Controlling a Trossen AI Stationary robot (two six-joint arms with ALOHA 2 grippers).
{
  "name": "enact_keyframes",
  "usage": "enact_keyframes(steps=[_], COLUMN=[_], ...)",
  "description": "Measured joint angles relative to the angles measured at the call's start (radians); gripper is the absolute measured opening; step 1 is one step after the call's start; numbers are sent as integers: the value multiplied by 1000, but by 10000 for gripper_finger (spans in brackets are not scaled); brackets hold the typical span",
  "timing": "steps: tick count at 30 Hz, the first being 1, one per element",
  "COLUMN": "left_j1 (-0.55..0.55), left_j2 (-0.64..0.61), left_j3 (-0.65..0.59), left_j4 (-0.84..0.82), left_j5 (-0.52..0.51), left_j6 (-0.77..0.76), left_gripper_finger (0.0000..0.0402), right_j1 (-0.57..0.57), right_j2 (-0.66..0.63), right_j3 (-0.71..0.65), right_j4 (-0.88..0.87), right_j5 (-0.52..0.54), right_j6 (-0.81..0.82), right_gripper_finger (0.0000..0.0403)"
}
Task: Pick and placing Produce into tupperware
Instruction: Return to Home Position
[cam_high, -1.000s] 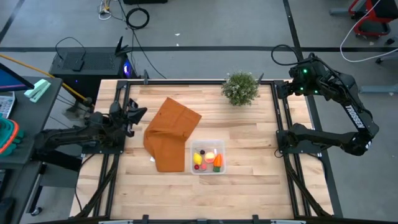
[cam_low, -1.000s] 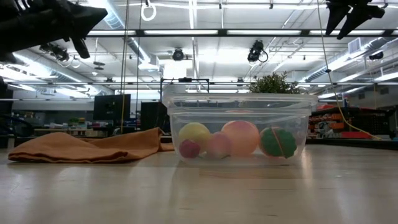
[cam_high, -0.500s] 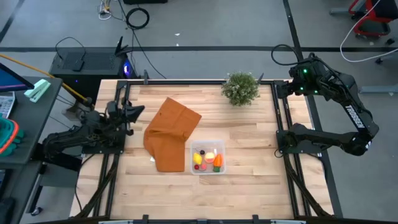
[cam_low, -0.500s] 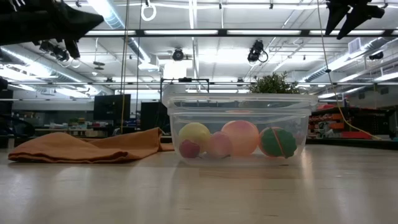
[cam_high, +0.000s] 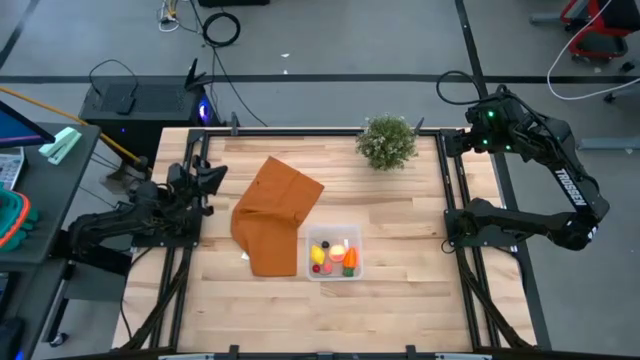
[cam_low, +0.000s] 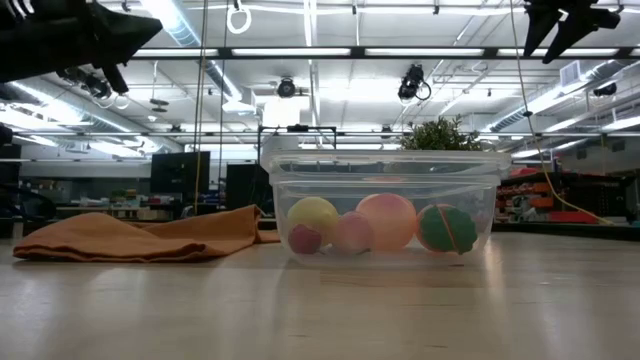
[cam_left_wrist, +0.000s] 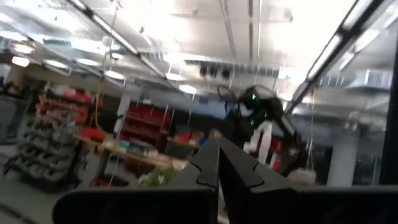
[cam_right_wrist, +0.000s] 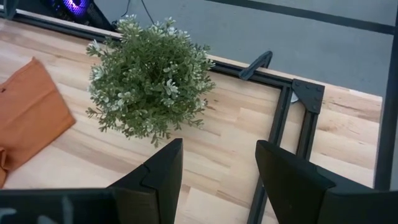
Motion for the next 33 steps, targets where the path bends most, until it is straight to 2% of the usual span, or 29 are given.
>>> enact_keyframes(steps=[4, 8, 15, 23, 26, 29, 33], left_j1=[0, 0, -13, -134, -176, -182, -181], left_j2=[3, 0, 2, 2, 2, 2, 2], left_j3=[-16, -17, -17, -17, -17, -17, -17], left_j4=[53, 97, -55, -70, -81, -87, -220], left_j5=[-21, -16, 83, 76, 16, 2, 45], left_j6=[32, 42, -43, -66, -12, 47, 37], left_gripper_finger=[5, 12, 5, 5, 8, 13, 7], right_j1=[0, 0, 0, 0, 0, 0, 0], right_j2=[0, 0, 0, 0, 0, 0, 0], right_j3=[0, 0, 0, 0, 0, 0, 0], right_j4=[0, 0, 0, 0, 0, 0, 0], right_j5=[0, 0, 0, 0, 0, 0, 0], right_j6=[8, 10, 10, 20, 20, 20, 20], right_gripper_finger=[174, 174, 174, 174, 174, 174, 174])
